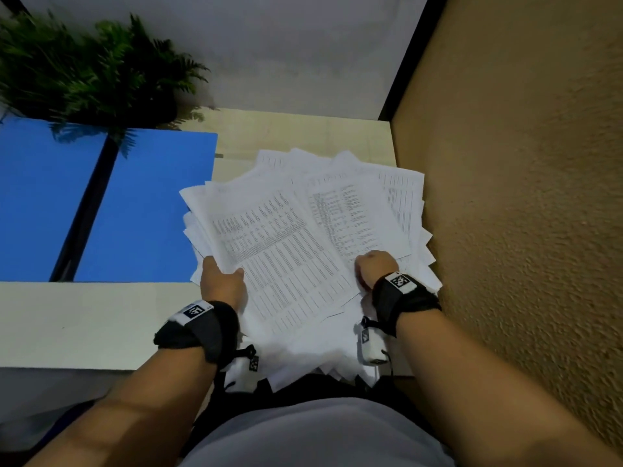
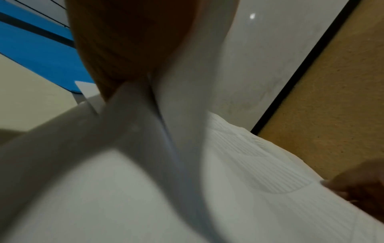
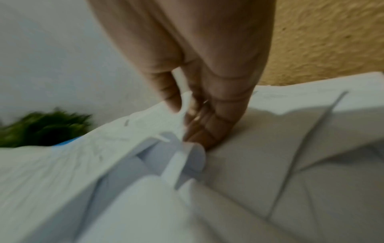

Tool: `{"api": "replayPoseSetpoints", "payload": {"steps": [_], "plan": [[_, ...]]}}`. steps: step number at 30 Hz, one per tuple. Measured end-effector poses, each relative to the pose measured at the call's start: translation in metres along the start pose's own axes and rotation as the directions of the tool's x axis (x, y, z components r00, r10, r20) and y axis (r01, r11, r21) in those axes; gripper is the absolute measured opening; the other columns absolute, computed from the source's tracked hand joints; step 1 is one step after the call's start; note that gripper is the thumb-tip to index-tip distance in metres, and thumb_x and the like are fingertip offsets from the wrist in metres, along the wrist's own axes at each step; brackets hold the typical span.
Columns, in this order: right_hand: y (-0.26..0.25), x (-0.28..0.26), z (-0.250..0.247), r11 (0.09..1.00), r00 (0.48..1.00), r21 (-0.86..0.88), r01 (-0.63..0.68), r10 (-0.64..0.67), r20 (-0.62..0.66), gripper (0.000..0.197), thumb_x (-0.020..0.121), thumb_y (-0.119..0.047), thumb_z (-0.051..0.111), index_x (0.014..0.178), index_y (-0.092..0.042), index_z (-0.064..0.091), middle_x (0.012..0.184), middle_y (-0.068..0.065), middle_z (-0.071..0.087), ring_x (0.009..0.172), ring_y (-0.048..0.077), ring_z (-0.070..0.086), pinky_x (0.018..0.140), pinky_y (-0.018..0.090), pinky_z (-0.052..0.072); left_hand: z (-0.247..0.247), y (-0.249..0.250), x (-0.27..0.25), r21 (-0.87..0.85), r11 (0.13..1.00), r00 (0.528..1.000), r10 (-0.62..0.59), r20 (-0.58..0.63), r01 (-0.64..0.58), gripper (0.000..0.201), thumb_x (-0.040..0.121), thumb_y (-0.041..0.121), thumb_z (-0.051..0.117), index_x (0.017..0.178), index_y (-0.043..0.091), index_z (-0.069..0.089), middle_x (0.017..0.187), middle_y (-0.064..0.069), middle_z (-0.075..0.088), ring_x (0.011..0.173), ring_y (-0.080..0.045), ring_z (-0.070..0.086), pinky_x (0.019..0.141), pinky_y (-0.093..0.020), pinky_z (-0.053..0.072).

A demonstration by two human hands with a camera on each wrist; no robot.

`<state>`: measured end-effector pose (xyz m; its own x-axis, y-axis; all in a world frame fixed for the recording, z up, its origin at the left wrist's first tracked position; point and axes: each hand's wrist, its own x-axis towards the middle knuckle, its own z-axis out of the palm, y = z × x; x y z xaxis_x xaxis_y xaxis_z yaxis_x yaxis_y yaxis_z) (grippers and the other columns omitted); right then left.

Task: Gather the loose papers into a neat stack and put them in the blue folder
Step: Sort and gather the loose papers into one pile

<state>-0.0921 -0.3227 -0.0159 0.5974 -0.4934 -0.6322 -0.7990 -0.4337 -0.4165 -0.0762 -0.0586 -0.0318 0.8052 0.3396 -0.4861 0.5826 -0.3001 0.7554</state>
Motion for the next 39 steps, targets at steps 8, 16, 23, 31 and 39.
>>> {"api": "replayPoseSetpoints", "payload": {"steps": [8,16,23,31,39], "plan": [[-0.007,0.002,-0.003,0.689,0.938,0.690,-0.221,0.343,-0.043,0.053,0.068,-0.039,0.077,0.109,-0.013,0.055,0.103,0.002,0.068,0.078,0.019,0.065,0.061,0.029,0.054,-0.004,0.000,0.000,-0.011,0.985,0.979,0.174,0.109,-0.174,0.065,0.087,-0.012,0.049,0.145,0.016,0.036,0.124,-0.003,0.055,0.108,-0.022,0.054,0.092,-0.031,0.043],[0.000,0.004,-0.039,0.938,0.945,0.342,-0.050,0.156,-0.289,0.032,0.097,-0.012,0.046,0.124,0.004,0.055,0.127,0.020,0.059,0.116,0.035,0.056,0.091,0.034,0.044,-0.018,0.009,0.008,-0.143,0.970,0.972,0.212,0.104,-0.197,0.087,0.092,-0.014,0.048,0.158,0.026,0.008,0.137,0.014,0.033,0.124,-0.003,0.036,0.104,-0.021,0.030],[0.004,0.020,-0.059,0.991,0.962,-0.026,0.128,-0.130,-0.240,0.027,0.096,-0.014,0.051,0.116,0.003,0.057,0.121,0.028,0.057,0.111,0.041,0.057,0.083,0.035,0.044,-0.025,0.012,0.029,-0.013,0.988,0.976,0.153,0.156,-0.153,0.061,0.092,-0.012,0.048,0.147,0.012,0.039,0.139,-0.009,0.054,0.118,-0.022,0.053,0.096,-0.028,0.039],[-0.012,0.000,-0.003,0.934,0.999,0.355,0.029,-0.039,0.022,0.038,0.091,-0.028,0.058,0.125,-0.011,0.056,0.131,0.014,0.056,0.114,0.031,0.057,0.104,0.041,0.044,0.000,0.004,0.023,-0.002,0.998,0.954,0.054,0.294,-0.056,0.045,0.094,0.001,0.054,0.137,0.011,0.045,0.129,-0.004,0.056,0.126,-0.029,0.053,0.105,-0.038,0.041],[-0.024,-0.012,0.015,0.983,0.995,0.155,0.096,-0.098,0.005,0.058,0.102,-0.042,0.028,0.150,-0.010,0.020,0.152,0.016,0.031,0.139,0.033,0.032,0.112,0.041,0.025,0.021,0.012,0.002,0.029,0.995,0.952,0.087,0.293,-0.100,0.043,0.098,0.021,0.052,0.139,0.013,0.040,0.135,-0.009,0.052,0.120,-0.029,0.054,0.103,-0.040,0.044]]}}
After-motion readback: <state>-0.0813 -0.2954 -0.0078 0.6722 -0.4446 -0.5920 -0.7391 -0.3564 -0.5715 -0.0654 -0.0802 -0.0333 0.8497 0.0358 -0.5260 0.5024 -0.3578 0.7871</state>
